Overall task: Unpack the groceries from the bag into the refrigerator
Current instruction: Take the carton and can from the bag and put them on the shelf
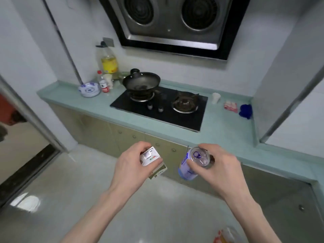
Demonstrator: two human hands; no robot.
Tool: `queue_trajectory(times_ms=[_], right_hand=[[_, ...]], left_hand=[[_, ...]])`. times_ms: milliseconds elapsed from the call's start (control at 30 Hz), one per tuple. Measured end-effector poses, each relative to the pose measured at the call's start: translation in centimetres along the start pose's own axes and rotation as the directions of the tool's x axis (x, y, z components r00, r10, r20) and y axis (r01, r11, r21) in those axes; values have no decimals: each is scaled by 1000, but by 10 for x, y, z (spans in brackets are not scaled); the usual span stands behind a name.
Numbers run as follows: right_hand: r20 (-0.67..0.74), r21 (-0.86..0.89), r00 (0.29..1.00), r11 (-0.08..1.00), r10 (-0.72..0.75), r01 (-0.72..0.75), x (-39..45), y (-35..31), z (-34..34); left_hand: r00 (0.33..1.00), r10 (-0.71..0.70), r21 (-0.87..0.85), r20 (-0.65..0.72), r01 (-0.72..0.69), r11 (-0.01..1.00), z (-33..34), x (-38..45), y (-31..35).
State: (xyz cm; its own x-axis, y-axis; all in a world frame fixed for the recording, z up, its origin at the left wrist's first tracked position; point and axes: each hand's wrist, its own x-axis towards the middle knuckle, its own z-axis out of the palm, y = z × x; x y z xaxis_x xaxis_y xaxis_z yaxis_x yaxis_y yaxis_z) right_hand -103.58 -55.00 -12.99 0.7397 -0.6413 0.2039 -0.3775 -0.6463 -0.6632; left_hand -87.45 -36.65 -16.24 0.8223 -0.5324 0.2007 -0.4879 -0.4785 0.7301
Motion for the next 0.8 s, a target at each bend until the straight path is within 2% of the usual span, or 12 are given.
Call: queue_trajectory(times_ms=[133,267,500,633,800], right_hand=[[88,23,987,991,-134,132,17,-43,31],[180,61,945,962,-273,266,29,-106,65],[285,158,819,867,-498,472,30,-241,135],[314,211,733,797,-603,565,21,-322,180],[319,264,670,742,-670,616,4,-411,232]], left_hand=[[989,-77,43,-122,83,996,-48,-16,-27],[955,-197,70,-221,217,974,-99,-37,-61],[842,-354,82,-406,419,904,-208,-87,-124],[771,-398,97,-497,506,857,-276,-117,-161],[688,-417,64,-593,557,828,-357,-149,-203]])
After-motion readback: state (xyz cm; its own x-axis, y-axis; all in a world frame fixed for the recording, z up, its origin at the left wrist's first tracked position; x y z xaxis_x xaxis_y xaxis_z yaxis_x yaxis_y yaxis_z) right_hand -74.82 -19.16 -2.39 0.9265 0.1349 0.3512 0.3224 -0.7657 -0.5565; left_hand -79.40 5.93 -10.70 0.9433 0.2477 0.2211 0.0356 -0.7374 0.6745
